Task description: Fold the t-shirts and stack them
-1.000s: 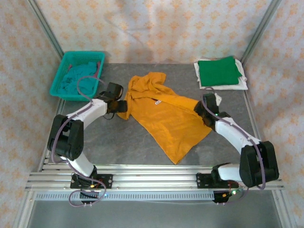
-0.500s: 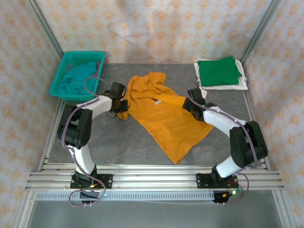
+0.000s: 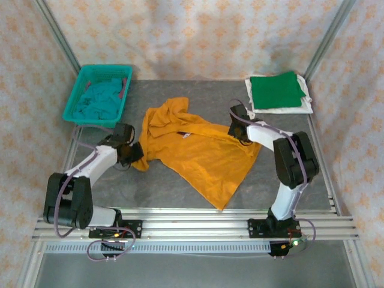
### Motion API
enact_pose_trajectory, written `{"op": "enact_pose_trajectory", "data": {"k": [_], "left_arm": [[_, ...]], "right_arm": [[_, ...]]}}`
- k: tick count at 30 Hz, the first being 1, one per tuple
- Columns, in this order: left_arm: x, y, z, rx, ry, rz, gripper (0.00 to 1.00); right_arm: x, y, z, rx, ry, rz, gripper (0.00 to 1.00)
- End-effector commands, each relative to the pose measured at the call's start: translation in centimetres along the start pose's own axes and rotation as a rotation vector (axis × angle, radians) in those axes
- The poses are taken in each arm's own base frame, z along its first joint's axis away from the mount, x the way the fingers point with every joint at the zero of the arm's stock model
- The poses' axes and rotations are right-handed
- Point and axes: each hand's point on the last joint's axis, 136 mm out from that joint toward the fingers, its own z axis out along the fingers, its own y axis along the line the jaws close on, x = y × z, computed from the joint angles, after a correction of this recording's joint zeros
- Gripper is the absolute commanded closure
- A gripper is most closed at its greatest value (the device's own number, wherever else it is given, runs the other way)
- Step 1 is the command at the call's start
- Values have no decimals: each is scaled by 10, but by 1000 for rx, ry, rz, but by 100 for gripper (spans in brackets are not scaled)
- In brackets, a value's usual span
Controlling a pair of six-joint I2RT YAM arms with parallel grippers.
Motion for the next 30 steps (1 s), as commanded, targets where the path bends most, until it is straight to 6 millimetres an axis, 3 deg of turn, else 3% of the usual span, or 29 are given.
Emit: {"op": "enact_pose_trajectory", "data": {"k": [1,3,4,5,6,9,13,17,20,25,30], "left_arm": [[47,11,-17,-34,105,-42,100],[51,14,-35,-23,65,-56,100],[51,17,-45,-20,33,-64,94],[48,21,-55,-26,-8,-66,75],[44,27,-63,-45,-47,-68,64],[22,38,-83,-94,-183,-67,61],[-24,6,-91,-45,-294,52,59],[-65,-56,-83,-98,-277,349,46],[-86,-97,-64,-129,-282,507,43],[-114,-106,-14,-266,-223,585,38],[-115,-108,27,-299,-144,626,37]], "right_arm": [[-9,-19,12,83,18,31,44],[-19,-31,16,105,13,63,45],[-23,-37,17,114,6,78,46],[-30,-41,16,114,-3,89,46],[-34,-43,15,117,-12,92,46],[-50,-37,2,85,-50,69,47],[-54,1,-26,-92,-69,48,49],[-40,46,-61,-248,-106,-39,48],[-24,65,-77,-387,-118,-39,48],[-9,58,-93,-470,-160,-12,48],[-2,38,-98,-411,-171,-18,48]]}}
